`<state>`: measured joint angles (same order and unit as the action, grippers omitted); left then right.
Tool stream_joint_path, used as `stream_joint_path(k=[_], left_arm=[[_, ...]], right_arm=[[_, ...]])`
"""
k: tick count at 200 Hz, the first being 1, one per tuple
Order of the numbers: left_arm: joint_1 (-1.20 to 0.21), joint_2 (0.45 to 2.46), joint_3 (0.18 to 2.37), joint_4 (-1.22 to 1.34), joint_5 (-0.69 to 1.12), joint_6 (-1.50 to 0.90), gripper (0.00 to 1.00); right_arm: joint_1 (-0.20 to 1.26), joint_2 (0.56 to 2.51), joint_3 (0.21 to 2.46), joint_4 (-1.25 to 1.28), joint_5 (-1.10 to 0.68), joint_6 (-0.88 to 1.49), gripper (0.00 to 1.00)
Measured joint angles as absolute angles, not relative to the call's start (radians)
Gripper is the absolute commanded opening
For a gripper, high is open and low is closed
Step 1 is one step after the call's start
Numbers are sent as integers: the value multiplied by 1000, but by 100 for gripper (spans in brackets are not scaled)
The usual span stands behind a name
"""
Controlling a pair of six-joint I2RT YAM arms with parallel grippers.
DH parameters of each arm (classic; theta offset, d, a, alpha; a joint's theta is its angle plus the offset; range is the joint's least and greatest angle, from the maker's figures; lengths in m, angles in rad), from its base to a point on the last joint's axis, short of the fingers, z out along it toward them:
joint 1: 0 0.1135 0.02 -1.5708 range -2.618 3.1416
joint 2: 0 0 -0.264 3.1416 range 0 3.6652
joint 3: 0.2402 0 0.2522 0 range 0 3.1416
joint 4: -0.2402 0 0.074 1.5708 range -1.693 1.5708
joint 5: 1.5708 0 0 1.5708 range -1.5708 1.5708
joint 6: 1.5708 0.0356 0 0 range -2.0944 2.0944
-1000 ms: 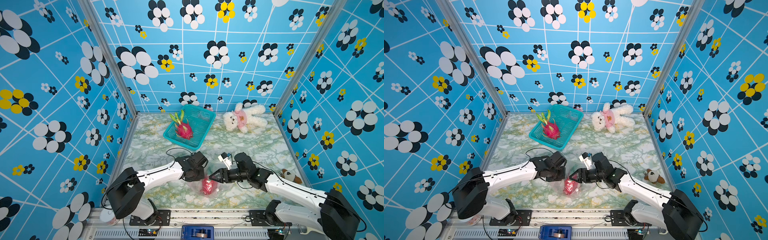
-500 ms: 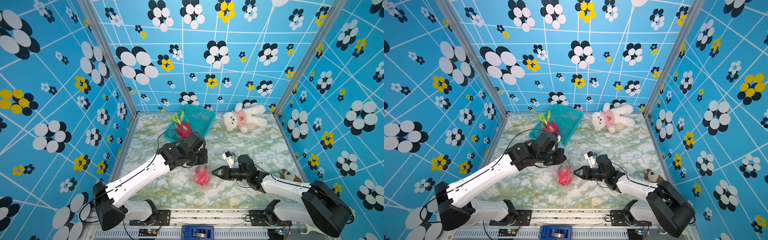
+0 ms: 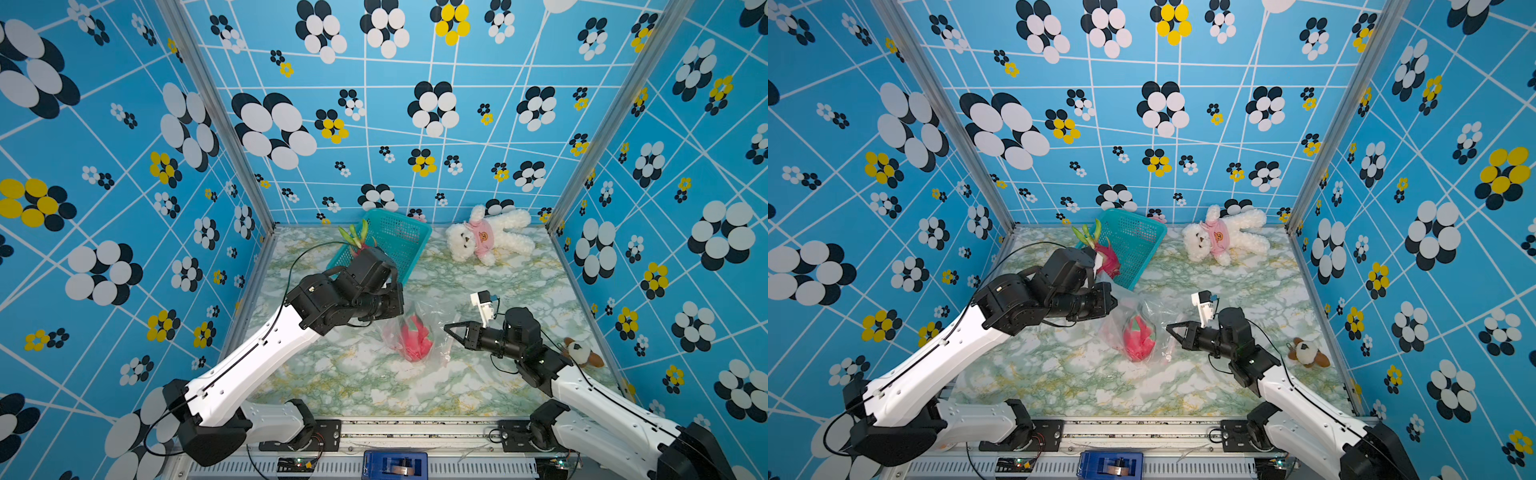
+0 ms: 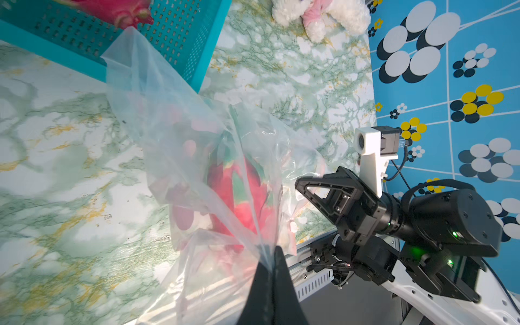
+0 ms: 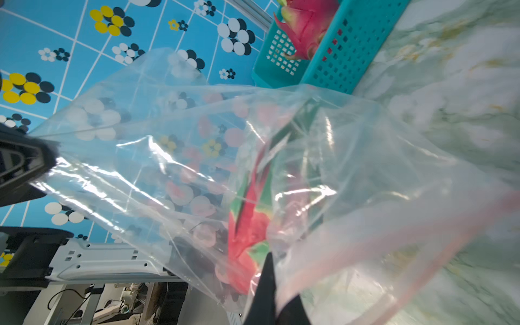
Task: Open the zip-top bag and take out the dragon fruit
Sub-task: Adjust the zipper food storage bag at the center of the board.
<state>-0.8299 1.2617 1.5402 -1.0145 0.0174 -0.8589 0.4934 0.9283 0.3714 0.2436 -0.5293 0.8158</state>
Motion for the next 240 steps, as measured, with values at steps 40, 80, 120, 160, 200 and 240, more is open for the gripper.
stream_joint_path(k=[40, 80, 120, 160, 200, 240], left_arm=[[-774, 1141, 1433, -1039, 10, -855, 0], [-731, 1059, 1277, -1034, 23, -871, 0], [-734, 1057, 1310, -1034, 49, -905, 0], [-891, 1259, 1692, -1042, 52, -903, 0], [-809, 1158, 1424, -962, 67, -905, 0], [-582, 952, 937, -908, 122, -900, 0]], right_arm=[[433, 846, 377, 103, -554, 815, 0], [415, 735, 471, -35, -562, 801, 0], [429, 858, 391, -75, -597, 785, 0], [438, 930, 418, -15, -624, 770, 0], [438, 933, 435, -23, -624, 766, 0], [438, 909, 437, -35, -625, 773, 0]])
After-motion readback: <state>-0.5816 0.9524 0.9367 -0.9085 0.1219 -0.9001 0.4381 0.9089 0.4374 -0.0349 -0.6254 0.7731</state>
